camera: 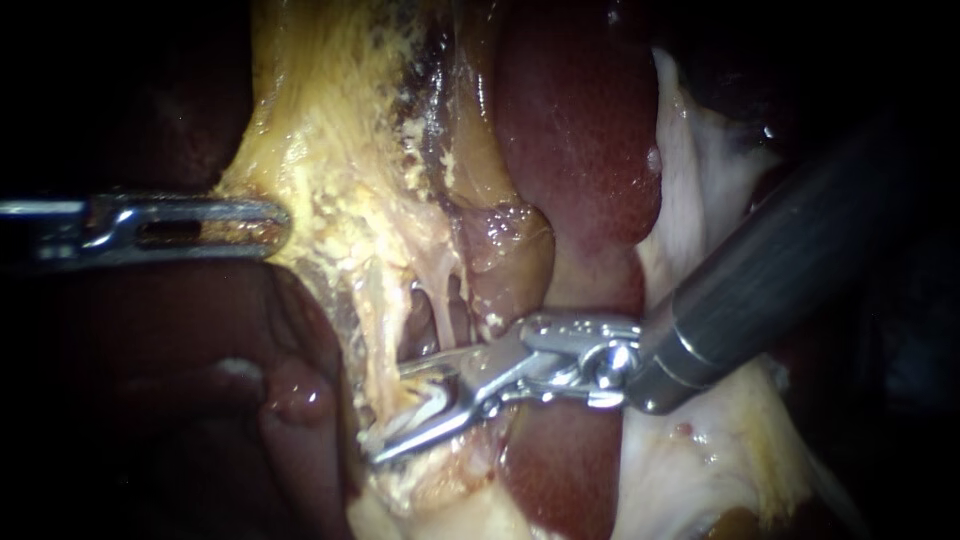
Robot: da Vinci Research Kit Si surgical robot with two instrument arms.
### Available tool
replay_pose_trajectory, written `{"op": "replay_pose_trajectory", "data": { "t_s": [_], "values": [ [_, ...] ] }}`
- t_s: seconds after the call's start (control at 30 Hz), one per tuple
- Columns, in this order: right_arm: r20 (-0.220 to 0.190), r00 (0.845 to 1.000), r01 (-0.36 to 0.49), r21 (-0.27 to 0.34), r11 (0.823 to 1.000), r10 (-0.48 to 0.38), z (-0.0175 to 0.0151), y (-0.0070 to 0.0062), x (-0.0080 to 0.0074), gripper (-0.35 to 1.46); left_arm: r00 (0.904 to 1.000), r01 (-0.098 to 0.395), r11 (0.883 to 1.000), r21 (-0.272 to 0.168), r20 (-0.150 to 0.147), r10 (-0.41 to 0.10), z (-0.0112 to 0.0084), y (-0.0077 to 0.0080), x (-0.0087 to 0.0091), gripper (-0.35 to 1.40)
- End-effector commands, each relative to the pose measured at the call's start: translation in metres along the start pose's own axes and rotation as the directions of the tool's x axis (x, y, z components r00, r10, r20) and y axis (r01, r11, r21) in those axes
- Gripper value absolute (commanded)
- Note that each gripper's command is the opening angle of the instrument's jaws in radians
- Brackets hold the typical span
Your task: Clipping second clip left tube
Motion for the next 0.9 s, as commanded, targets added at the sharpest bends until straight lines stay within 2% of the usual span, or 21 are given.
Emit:
{"op": "replay_pose_trajectory", "data": {
  "t_s": [0.03,0.37,0.4,0.43,0.47,0.5,0.6,0.9],
  "values": [
    [0.0,1.0,0.001,-0.001,1.0,-0.001,0.0,0.0,0.0,0.56,1.0,0.0,1.0,0.0,0.0,0.0,0.0,0.0,0.0,-0.35],
    [-0.001,1.0,-0.011,0.0,1.0,0.011,-0.0001,0.0002,0.0,0.44,1.0,0.0,1.0,-0.001,0.0,0.0,0.0001,0.0,0.0,-0.35],
    [0.0,1.0,-0.011,0.0,1.0,0.011,-0.0002,0.0001,-0.0001,0.35,1.0,0.0,1.0,-0.001,0.0,0.0,0.0001,0.0,0.0,-0.35],
    [0.0,1.0,-0.011,0.001,1.0,0.011,-0.0004,0.0001,-0.0002,0.18,1.0,0.0,1.0,-0.001,0.0,0.0,0.0001,0.0,0.0,-0.35],
    [-0.002,1.0,-0.01,0.003,1.0,0.01,-0.0005,0.0,-0.0003,-0.03,1.0,0.0,1.0,-0.001,0.0,0.0,0.0001,0.0,0.0,-0.35],
    [-0.003,1.0,-0.011,-0.005,1.0,0.011,-0.0007,-0.0001,-0.0003,-0.31,1.0,0.0,1.0,-0.001,0.0,0.0,0.0001,0.0,0.0,-0.35],
    [0.018,1.0,-0.014,-0.04,0.999,0.015,-0.0011,0.0,-0.0004,-0.35,1.0,0.0,1.0,-0.001,0.0,0.0,0.0,0.0,0.0,-0.35],
    [0.019,1.0,-0.014,-0.046,0.999,0.015,-0.0011,0.0002,-0.0005,-0.35,1.0,0.0,1.0,-0.001,0.0,0.0,0.0,0.0,0.0,-0.35]
  ]
}}
